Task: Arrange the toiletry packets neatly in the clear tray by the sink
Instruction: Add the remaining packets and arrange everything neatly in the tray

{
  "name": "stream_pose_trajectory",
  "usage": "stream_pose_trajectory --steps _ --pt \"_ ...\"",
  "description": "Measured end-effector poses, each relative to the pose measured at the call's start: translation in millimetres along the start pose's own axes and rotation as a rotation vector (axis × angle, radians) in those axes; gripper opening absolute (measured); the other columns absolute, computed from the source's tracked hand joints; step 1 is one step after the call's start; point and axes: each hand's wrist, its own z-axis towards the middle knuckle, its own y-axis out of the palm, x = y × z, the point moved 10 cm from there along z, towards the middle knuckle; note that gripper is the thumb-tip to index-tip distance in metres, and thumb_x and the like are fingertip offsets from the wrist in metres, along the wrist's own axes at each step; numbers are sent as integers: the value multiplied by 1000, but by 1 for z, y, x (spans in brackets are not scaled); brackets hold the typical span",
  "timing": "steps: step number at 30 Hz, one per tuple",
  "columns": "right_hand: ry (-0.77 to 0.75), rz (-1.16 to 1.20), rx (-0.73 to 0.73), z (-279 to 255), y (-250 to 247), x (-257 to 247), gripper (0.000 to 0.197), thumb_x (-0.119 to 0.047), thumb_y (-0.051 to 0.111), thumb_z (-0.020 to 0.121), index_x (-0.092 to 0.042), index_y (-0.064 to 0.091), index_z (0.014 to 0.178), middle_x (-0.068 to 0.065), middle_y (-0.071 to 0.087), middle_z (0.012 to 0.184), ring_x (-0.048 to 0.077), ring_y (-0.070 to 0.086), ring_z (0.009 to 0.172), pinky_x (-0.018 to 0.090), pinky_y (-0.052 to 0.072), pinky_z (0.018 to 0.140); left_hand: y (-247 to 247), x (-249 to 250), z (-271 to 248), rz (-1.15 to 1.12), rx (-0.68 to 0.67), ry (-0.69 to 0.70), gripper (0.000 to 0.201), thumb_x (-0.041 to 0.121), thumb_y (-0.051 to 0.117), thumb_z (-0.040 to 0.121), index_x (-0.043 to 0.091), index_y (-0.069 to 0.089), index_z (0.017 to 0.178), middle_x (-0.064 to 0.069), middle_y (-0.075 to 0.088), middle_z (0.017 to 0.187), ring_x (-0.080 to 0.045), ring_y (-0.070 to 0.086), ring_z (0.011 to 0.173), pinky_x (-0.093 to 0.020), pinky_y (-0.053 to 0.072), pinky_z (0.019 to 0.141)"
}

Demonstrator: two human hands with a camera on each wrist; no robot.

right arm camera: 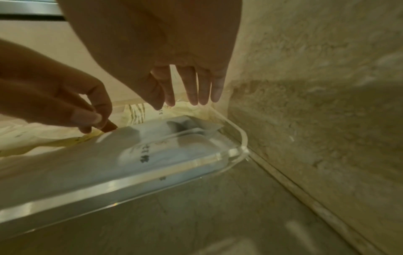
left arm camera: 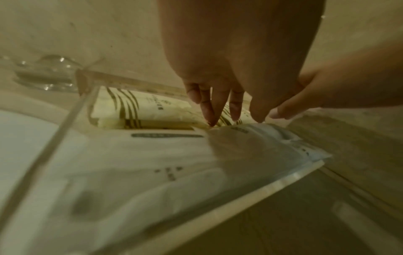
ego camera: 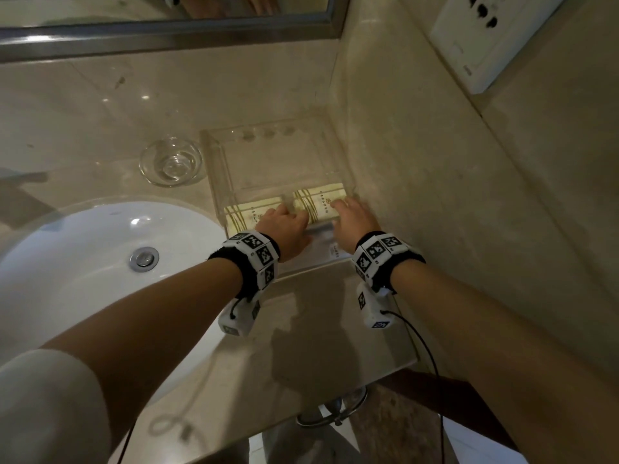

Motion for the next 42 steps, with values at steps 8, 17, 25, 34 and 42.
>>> stream_pose_trajectory --steps 8,17,25,34,42 --pt "-45 -81 -20 -4 2 -2 42 -19 46 94 -21 43 136 6 46 140 29 34 131 42 28 109 -4 6 2 -65 -14 -17 33 29 41 95 10 44 122 -21 51 127 -34 44 119 -39 37 98" --pt "-152 50 -21 -8 -3 -13 69 -45 57 87 -19 30 144 5 34 149 24 28 138 38 25 111 -15 -10 4 -23 151 6 43 40 49 90 10 45 121 -14 49 128 -32 43 118 -41 37 95" --pt "-342 -322 -328 -32 50 -38 129 -60 76 60 -28 -11 149 5 -14 159 29 -10 147 55 5 118 21 -33 -17 75 -50 -34 113 74 59 63 20 7 148 -9 -7 159 -33 -5 147 -57 4 116" --pt "-332 -402 -246 -27 50 -44 122 -37 77 72 -24 -18 148 5 -24 156 28 -19 145 49 -5 116 41 -47 -33 290 -154 -80 122 67 67 61 17 -2 149 -10 -27 155 -37 -20 143 -68 2 109" --pt "-308 -334 -185 -15 46 -40 112 -26 73 78 -26 -15 149 3 -19 158 26 -15 146 48 -2 117 30 -50 -34 293 -74 -97 109 65 64 68 14 8 147 -9 -18 157 -32 -9 146 -66 6 112"
